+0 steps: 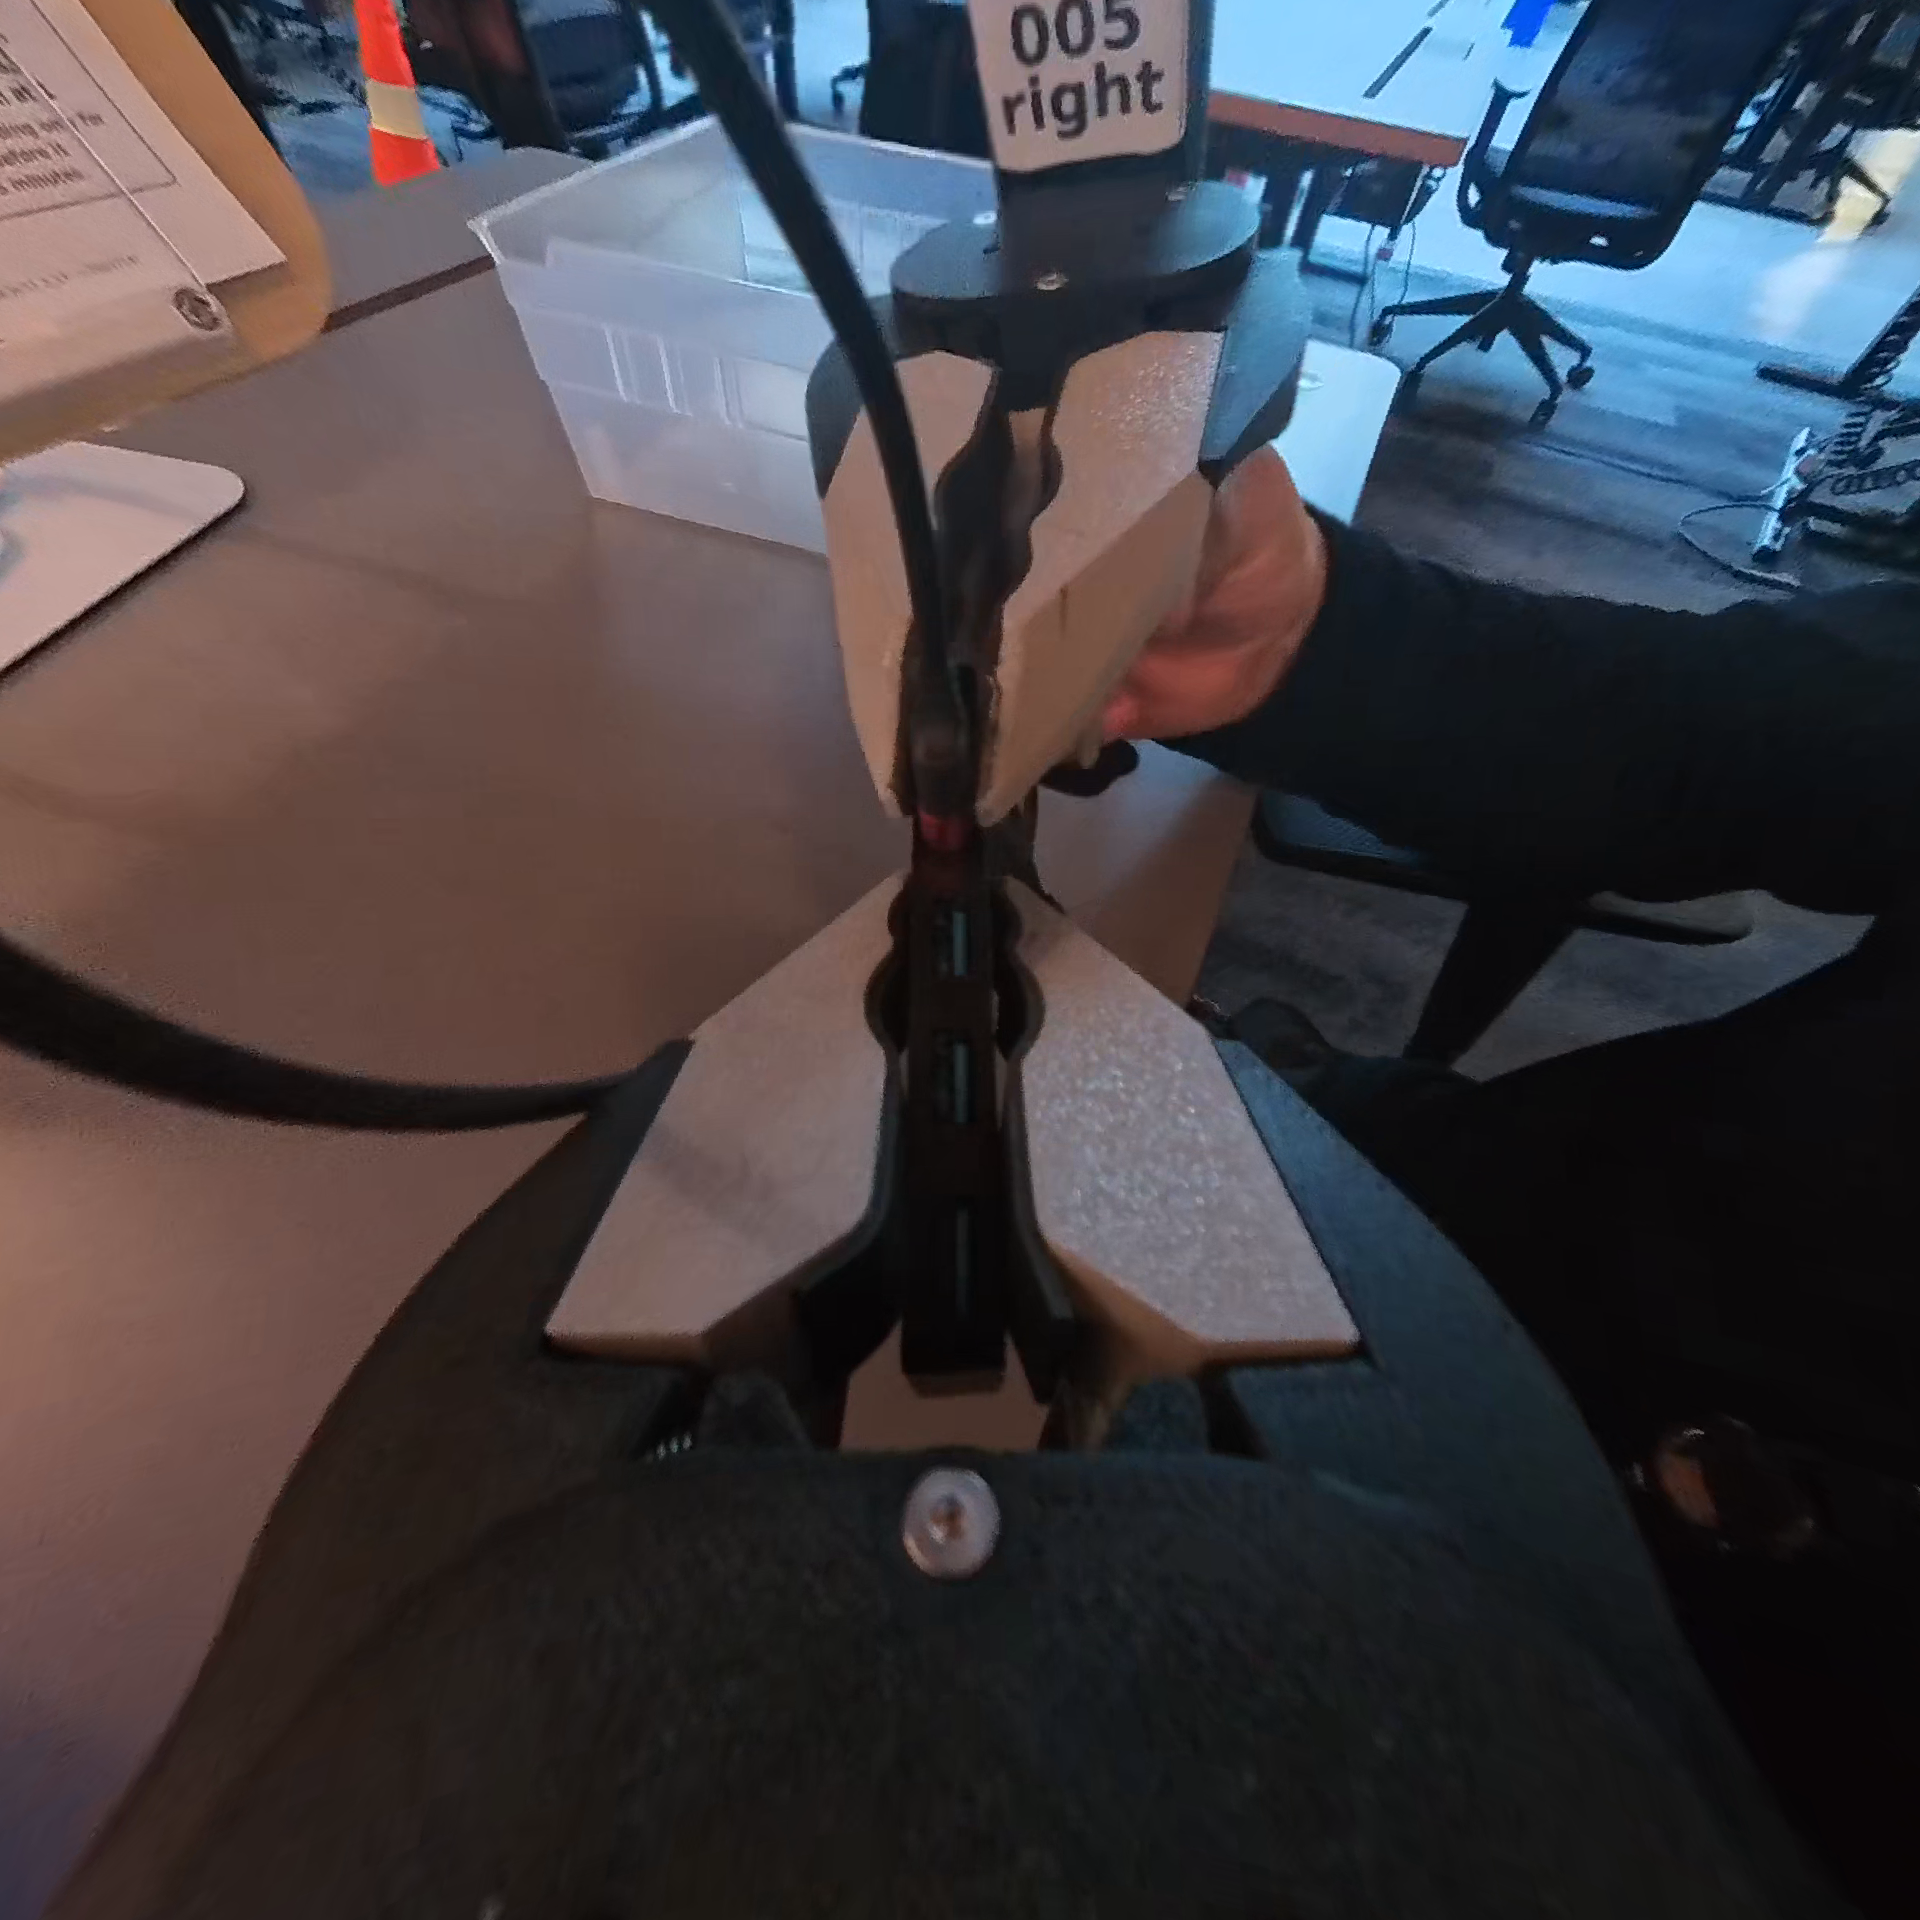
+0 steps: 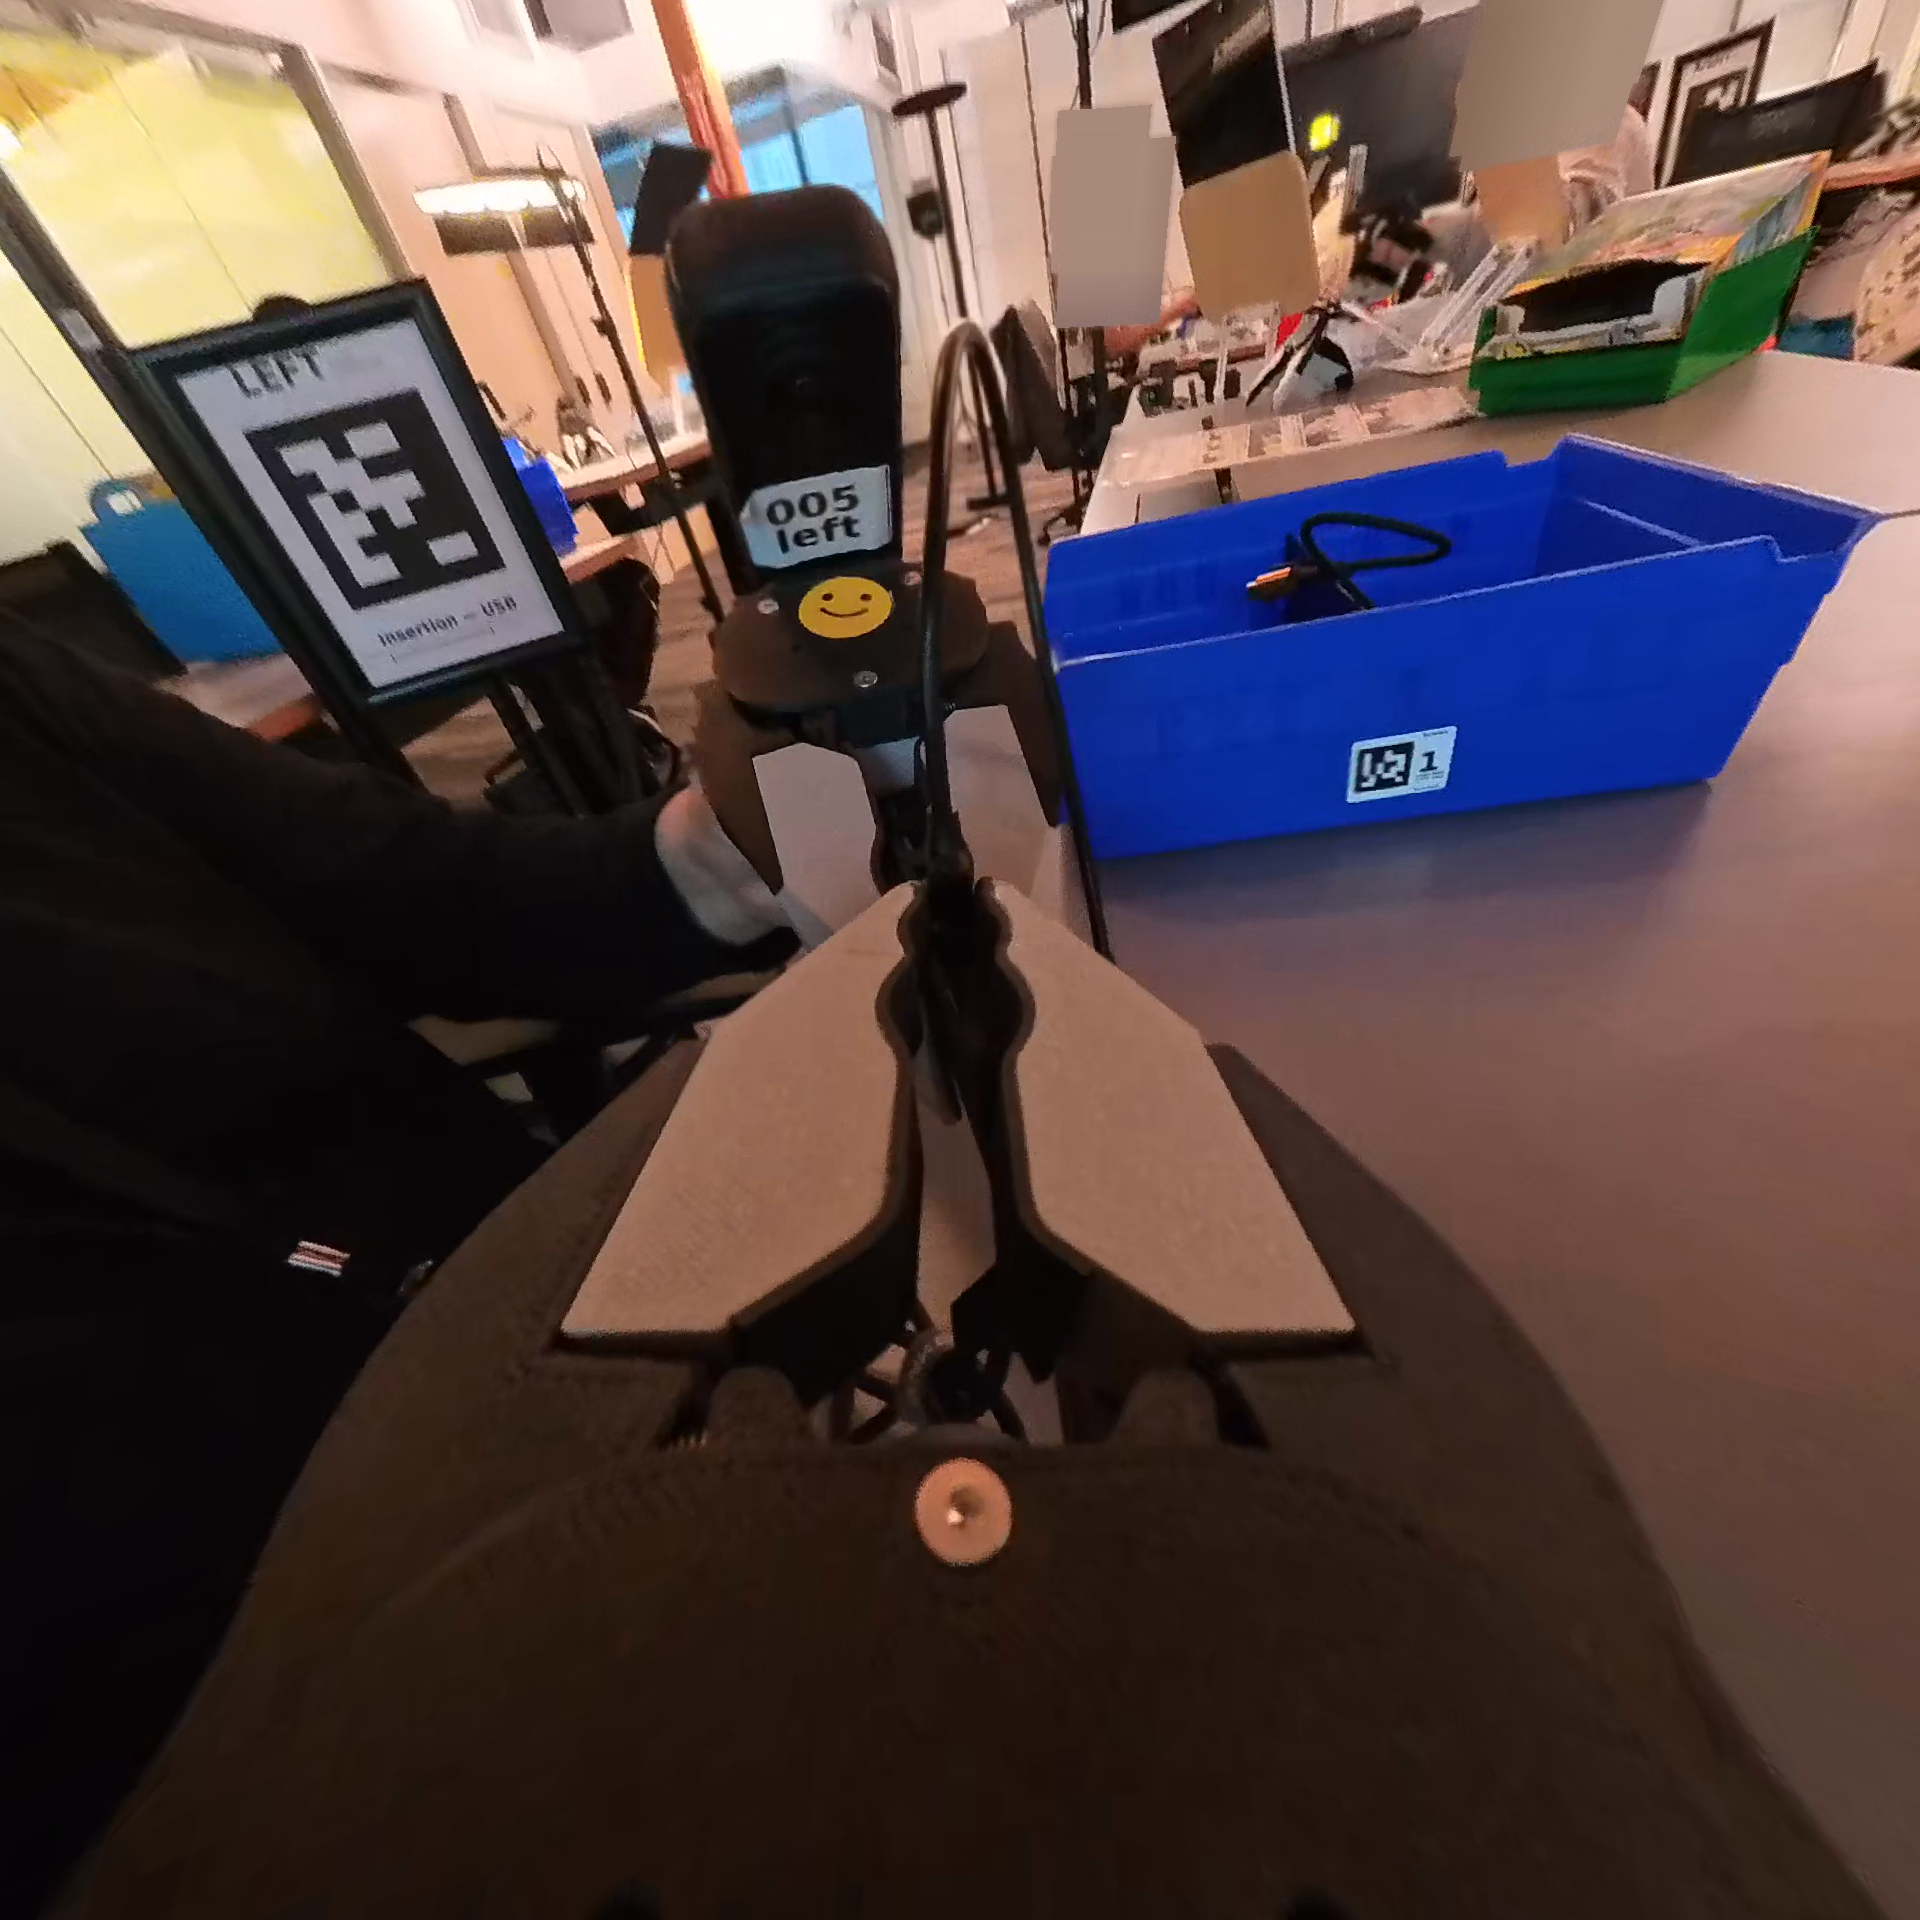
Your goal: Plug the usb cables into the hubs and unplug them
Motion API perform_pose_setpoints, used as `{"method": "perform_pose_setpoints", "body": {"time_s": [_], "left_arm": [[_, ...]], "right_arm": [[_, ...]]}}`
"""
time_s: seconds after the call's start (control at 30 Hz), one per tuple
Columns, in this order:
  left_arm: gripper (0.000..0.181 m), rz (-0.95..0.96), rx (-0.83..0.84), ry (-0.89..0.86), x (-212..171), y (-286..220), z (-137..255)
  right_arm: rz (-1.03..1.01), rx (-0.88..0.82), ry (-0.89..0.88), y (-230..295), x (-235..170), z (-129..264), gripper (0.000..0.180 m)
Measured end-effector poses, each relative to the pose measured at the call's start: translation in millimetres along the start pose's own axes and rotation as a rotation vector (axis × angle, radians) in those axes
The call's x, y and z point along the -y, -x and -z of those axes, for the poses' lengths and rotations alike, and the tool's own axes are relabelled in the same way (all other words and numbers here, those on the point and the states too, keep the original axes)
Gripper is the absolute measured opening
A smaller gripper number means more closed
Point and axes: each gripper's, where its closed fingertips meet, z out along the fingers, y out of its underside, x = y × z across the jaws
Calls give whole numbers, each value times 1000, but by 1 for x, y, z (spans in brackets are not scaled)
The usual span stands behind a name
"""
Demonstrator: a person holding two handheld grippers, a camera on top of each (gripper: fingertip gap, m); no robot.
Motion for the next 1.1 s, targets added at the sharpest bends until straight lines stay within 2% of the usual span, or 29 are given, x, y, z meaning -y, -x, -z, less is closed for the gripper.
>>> {"method": "perform_pose_setpoints", "body": {"time_s": [0.3,0.4,0.6,0.87,0.97,1.1], "left_arm": [[10,1,8,-19,11,-1,10],[10,23,7,-1,8,0,10],[9,-51,46,142,-8,-4,-1],[9,-56,12,159,-11,-11,-10],[9,-70,2,170,-11,-16,-13],[9,-82,30,194,-15,-13,-13]], "right_arm": [[-93,57,-157,4,17,-1,1],[-59,27,-65,3,13,-3,3],[168,-110,246,6,-11,6,5],[207,-134,333,7,-20,15,7],[211,-143,360,8,-21,18,16],[243,-141,392,11,-26,17,7]]}}
